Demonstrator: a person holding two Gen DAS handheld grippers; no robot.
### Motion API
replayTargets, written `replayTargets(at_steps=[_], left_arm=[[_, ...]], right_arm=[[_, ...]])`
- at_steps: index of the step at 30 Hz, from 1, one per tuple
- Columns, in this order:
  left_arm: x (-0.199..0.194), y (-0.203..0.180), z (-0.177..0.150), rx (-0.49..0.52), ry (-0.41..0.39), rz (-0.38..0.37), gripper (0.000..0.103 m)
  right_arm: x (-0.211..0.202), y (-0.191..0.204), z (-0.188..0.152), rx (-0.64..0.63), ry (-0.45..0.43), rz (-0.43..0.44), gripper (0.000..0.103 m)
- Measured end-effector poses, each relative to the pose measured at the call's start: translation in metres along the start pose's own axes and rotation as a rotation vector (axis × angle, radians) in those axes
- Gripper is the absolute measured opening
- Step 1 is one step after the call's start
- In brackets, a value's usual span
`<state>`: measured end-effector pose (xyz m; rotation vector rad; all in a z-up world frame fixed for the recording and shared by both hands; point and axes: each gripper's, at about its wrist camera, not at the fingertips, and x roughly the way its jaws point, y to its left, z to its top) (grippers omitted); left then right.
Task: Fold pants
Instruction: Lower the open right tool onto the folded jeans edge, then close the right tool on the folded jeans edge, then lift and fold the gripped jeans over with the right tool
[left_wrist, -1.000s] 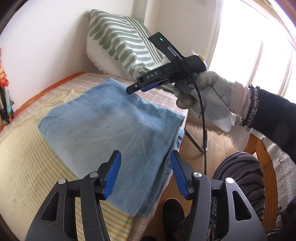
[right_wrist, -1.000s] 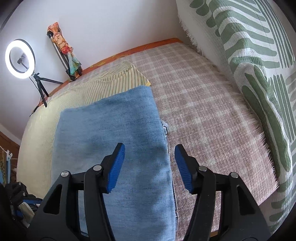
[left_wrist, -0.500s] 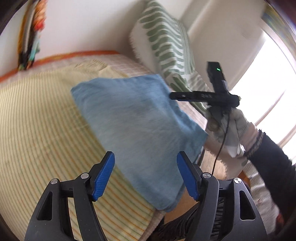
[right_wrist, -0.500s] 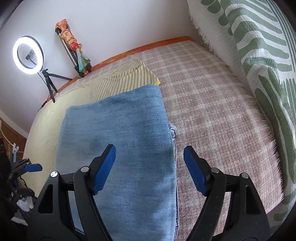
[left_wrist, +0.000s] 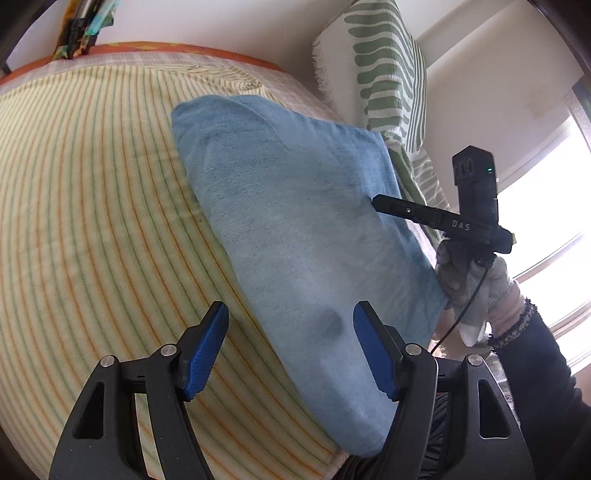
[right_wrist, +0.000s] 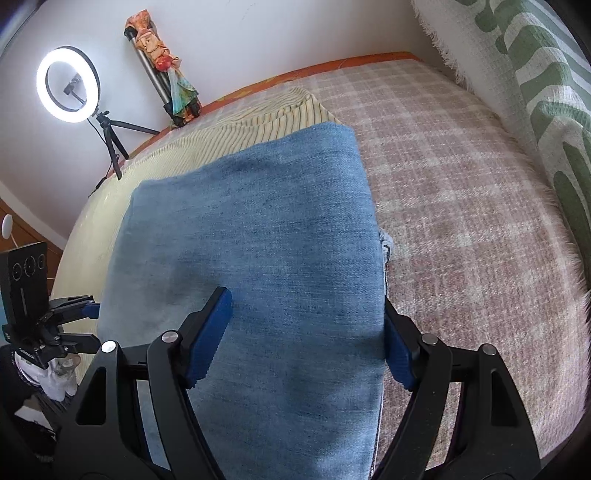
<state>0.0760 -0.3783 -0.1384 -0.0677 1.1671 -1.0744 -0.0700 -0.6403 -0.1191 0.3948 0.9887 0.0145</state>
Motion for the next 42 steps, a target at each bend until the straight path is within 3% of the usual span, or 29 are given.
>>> replayTargets(at_steps=[3,5,8,10,11,13,16,18,19,22,24,25,26,29,30,32,33,35,42], left_arm=[[0.008,-0.003,0.002,0.024,-0.004,-0.012,0.067],[0.011,-0.009,0.003,0.049,-0.012,-0.027,0.067],[0.016,-0.014,0.007,0.061,-0.011,-0.029,0.067],[0.019,-0.013,0.011,0.05,-0.005,-0.024,0.067],[0.021,-0.012,0.013,0.04,-0.003,-0.022,0.067],[0.022,-0.008,0.015,0.013,-0.008,-0.035,0.067],[0.024,-0.009,0.018,0.006,-0.018,-0.051,0.067],[0.024,-0.016,0.019,0.038,-0.028,-0.042,0.054],[0.023,-0.02,0.02,0.059,-0.035,-0.038,0.053],[0.021,-0.022,0.022,0.065,-0.039,-0.049,0.053],[0.026,-0.02,0.025,0.05,-0.027,-0.032,0.055],[0.029,-0.018,0.028,0.03,-0.018,-0.028,0.063],[0.03,-0.015,0.028,0.009,-0.014,-0.038,0.064],[0.031,-0.014,0.031,-0.008,-0.024,-0.081,0.063],[0.031,-0.017,0.032,-0.001,-0.026,-0.081,0.06],[0.028,-0.025,0.034,0.032,-0.041,-0.086,0.042],[0.025,-0.03,0.035,0.053,-0.048,-0.083,0.039],[0.018,-0.036,0.038,0.075,-0.065,-0.093,0.028],[-0.006,-0.055,0.045,0.163,-0.113,-0.113,0.02]], right_arm=[[-0.006,0.007,-0.001,-0.033,-0.024,-0.013,0.055],[-0.011,0.014,-0.003,-0.079,-0.038,-0.038,0.049],[-0.013,0.016,-0.003,-0.108,-0.038,-0.041,0.048],[-0.009,0.008,-0.001,-0.07,-0.017,-0.011,0.054],[-0.006,0.004,0.0,-0.044,-0.004,0.01,0.066],[0.0,-0.001,0.0,-0.019,0.001,0.035,0.069],[0.001,0.006,-0.003,-0.034,-0.01,0.05,0.057],[-0.003,0.012,-0.005,-0.059,-0.025,0.031,0.039],[-0.007,0.013,-0.005,-0.067,-0.034,0.03,0.038],[-0.01,0.012,-0.005,-0.076,-0.035,0.043,0.036],[-0.004,0.006,-0.004,-0.05,-0.013,0.054,0.05],[0.0,0.003,-0.003,-0.024,0.005,0.057,0.056],[0.004,0.001,-0.002,-0.007,0.008,0.061,0.058],[0.006,0.01,-0.006,-0.031,-0.018,0.039,0.046],[0.003,0.017,-0.007,-0.059,-0.026,0.014,0.036],[-0.004,0.028,-0.008,-0.098,-0.046,-0.046,0.028],[-0.008,0.033,-0.008,-0.104,-0.054,-0.068,0.023],[-0.016,0.041,-0.008,-0.108,-0.075,-0.103,0.02],[-0.051,0.06,-0.004,-0.12,-0.154,-0.151,0.018]])
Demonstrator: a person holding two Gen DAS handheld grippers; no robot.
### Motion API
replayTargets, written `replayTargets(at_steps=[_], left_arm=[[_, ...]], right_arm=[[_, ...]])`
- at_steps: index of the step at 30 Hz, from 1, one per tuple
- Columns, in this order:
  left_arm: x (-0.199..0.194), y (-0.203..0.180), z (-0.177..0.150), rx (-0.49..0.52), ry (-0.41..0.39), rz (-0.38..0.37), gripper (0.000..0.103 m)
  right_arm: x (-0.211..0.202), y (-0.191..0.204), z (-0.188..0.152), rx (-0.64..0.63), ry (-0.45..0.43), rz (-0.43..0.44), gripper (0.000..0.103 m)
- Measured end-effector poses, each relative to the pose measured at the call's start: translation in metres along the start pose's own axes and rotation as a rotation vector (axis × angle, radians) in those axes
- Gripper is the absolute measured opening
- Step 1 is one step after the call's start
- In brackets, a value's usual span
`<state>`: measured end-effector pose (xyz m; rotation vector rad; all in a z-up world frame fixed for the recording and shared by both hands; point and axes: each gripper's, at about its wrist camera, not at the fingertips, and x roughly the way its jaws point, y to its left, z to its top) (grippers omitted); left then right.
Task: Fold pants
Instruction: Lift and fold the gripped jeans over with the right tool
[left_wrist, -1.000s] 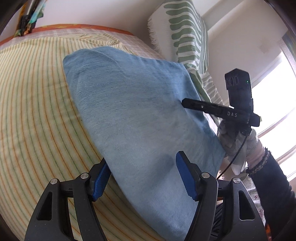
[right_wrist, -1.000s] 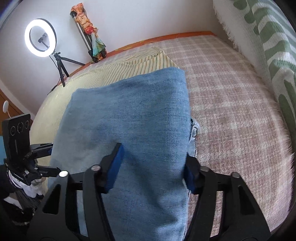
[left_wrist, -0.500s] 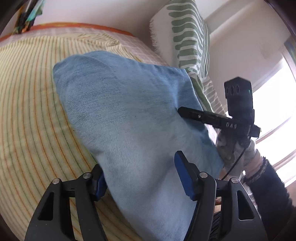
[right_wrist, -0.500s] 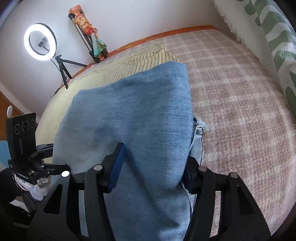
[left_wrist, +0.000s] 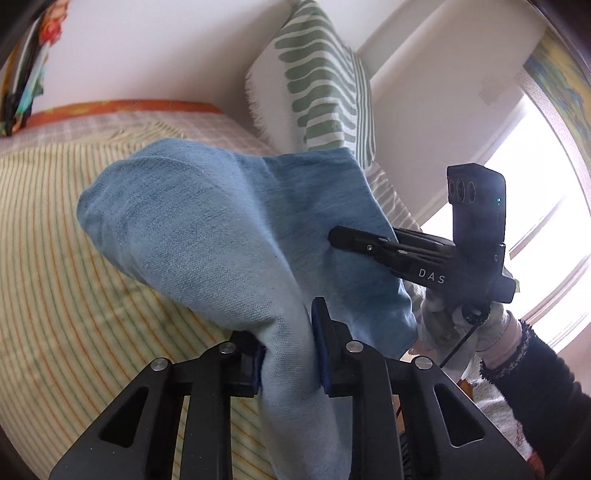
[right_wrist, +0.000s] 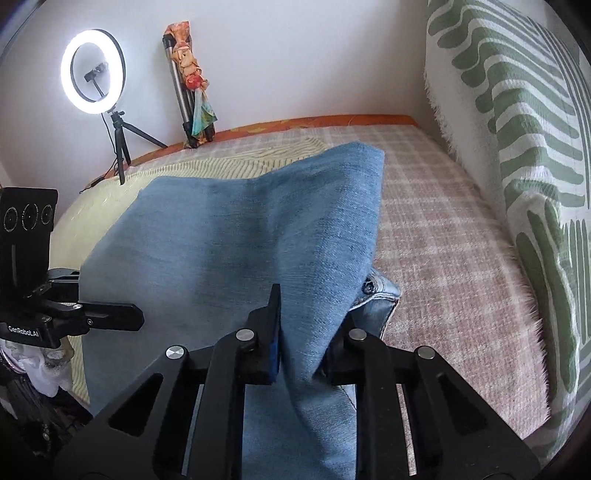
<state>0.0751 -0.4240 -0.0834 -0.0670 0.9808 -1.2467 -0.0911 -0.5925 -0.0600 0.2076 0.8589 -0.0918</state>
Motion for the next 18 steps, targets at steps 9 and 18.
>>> replayTargets(at_steps=[9,18], left_arm=[[-0.027,-0.017,0.03,0.081,-0.089,0.002,0.017],[-0.054,-0.015,0.08,0.158,-0.169,0.06,0.017]], right_arm=[[-0.045,0.022,0.031,-0.037,-0.104,-0.04,0.017],[-0.055,0.038,0.09,-0.081,-0.216,-0.06,0.017]])
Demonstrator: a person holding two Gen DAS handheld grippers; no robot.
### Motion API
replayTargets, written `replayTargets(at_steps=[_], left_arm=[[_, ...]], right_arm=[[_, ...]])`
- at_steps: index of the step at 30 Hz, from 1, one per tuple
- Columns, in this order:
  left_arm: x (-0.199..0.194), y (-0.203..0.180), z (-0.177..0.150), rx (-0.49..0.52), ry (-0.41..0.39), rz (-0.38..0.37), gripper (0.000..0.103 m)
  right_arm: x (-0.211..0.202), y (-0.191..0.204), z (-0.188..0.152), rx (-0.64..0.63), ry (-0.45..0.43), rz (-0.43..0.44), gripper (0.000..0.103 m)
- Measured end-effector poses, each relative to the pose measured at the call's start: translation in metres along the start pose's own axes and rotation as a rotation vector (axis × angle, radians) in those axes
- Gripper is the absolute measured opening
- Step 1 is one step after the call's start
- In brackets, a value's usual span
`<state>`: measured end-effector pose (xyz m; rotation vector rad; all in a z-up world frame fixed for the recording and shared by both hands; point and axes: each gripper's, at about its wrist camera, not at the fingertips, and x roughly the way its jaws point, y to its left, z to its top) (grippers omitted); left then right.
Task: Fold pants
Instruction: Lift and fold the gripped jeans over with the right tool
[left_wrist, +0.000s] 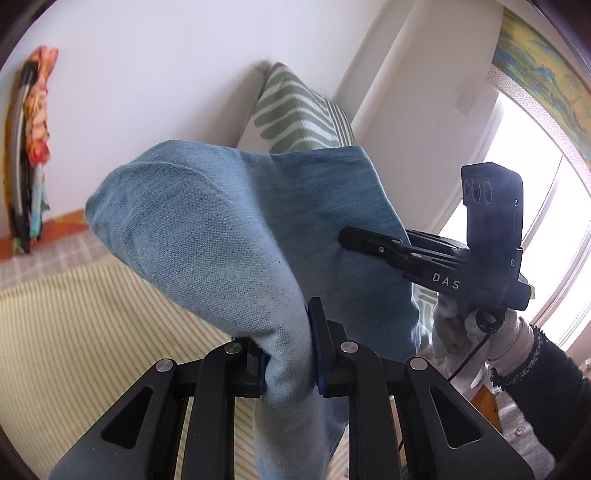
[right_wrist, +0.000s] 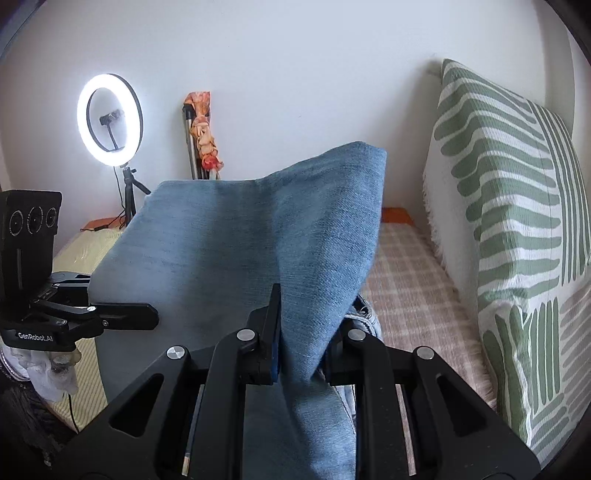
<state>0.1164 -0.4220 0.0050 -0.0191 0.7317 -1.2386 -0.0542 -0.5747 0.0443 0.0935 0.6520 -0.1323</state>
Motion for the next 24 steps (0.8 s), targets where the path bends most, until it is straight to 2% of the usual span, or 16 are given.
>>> replayTargets(at_steps=[7,12,24], left_arm=[[0.002,0.03,0.043,0.044,-0.032,0.058,0.017],[0.011,0.063,0.053,0.031,-0.039,0.083,0.017],[0.076,0.155,0.072,-0.012,0.016,0.151,0.017]], right_arm=[[0.035,0.002,0.048,-0.004,-0.062,0.004,0.017],[0.081,-0.001,0.075,-0.007,-0.064,0.013,0.017],[0.21,-0.02,0.098,-0.002,0.028,0.039,0.017]])
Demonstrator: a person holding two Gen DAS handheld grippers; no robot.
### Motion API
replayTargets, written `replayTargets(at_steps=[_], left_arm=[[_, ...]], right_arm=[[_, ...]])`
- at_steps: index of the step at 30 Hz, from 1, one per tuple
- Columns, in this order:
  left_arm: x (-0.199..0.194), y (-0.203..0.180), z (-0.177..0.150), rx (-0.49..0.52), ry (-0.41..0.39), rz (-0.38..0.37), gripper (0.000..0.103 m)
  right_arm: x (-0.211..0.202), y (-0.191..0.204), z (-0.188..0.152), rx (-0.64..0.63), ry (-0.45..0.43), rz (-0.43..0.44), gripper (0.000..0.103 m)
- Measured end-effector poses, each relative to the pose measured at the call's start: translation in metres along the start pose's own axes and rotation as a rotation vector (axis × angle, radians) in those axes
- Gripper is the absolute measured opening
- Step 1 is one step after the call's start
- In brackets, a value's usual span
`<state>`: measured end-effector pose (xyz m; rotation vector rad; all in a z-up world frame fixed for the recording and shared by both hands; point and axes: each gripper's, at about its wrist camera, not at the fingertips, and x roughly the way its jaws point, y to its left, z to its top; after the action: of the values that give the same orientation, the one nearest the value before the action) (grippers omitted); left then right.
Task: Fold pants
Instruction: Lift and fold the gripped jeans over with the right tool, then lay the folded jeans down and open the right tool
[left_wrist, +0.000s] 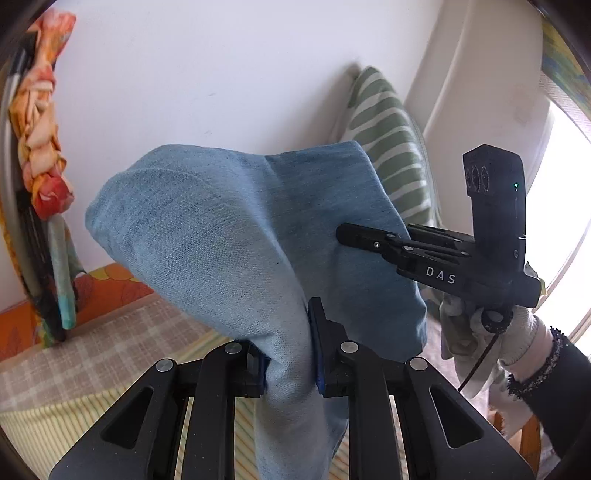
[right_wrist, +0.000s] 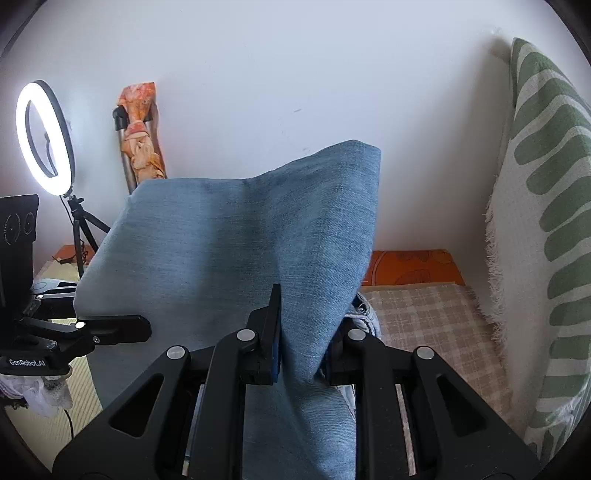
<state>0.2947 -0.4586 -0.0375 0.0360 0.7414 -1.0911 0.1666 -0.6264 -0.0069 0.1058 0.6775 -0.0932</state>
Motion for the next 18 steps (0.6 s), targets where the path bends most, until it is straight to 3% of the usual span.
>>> replayTargets(at_steps=[11,18], left_arm=[[0.048,0.047,0.002,-0.036,0.044,0.089,0.017],[0.06,0.046,-0.004,0.02,0.09,0.19,0.027]], right_arm=[[0.092,-0.017,0.001,-0.033,0.095,-0.013,0.017],[0.123,-0.025,-0.002,0.005,0.17,-0.067,0.03]])
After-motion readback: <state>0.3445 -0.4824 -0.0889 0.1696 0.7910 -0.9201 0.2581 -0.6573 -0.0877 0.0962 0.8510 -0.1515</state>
